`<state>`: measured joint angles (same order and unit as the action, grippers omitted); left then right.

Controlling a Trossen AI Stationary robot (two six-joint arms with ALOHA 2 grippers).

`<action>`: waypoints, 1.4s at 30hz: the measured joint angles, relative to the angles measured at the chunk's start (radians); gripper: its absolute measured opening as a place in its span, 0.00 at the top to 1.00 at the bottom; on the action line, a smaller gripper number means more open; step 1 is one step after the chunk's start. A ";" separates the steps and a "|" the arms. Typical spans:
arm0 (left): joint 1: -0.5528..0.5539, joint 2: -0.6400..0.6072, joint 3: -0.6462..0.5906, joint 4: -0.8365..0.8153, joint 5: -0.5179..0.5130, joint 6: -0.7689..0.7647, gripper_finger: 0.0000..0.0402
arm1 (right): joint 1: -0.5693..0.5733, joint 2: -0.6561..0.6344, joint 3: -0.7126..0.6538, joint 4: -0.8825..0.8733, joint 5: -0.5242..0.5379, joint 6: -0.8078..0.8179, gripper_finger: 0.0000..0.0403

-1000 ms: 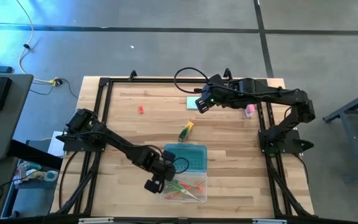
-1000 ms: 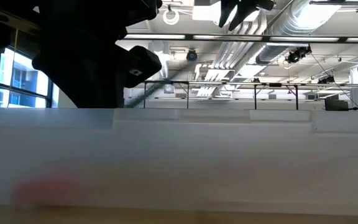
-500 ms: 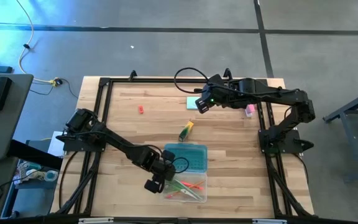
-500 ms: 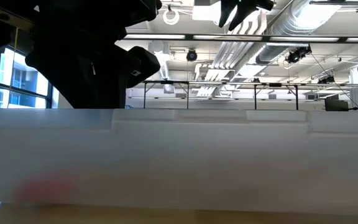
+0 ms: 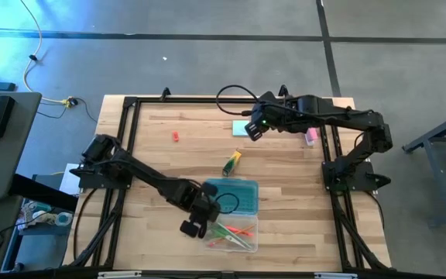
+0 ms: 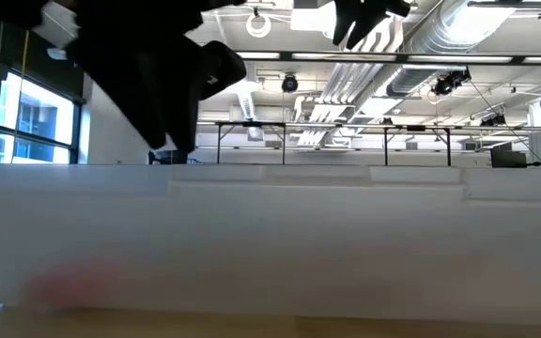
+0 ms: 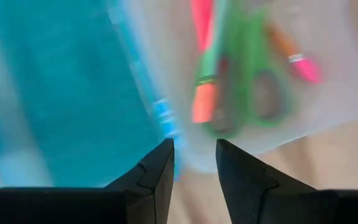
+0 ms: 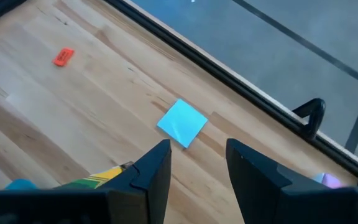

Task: Pack school essentials
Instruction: Adjust the supply box

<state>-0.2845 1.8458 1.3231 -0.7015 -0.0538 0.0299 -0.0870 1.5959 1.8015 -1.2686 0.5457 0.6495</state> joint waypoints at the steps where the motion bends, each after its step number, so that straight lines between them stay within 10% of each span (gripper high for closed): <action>1: 0.010 0.000 0.009 -0.017 -0.018 0.000 0.73 | -0.005 0.000 0.000 0.000 0.000 -0.008 0.64; 15: 0.229 -0.147 0.029 -0.161 -0.041 -0.081 0.73 | -0.091 0.000 0.000 0.001 -0.014 -0.238 0.64; 30: 0.490 -0.340 0.028 -0.317 -0.088 -0.194 0.73 | -0.223 0.000 0.000 0.015 -0.287 -0.566 0.62; 42: 0.609 -0.509 -0.327 -0.068 -0.033 -0.379 0.73 | -0.292 0.008 0.000 0.048 -0.415 -0.778 0.44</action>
<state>0.3243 1.3370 0.9965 -0.7694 -0.0864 -0.3489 -0.3790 1.6037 1.8015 -1.2211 0.1304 -0.1285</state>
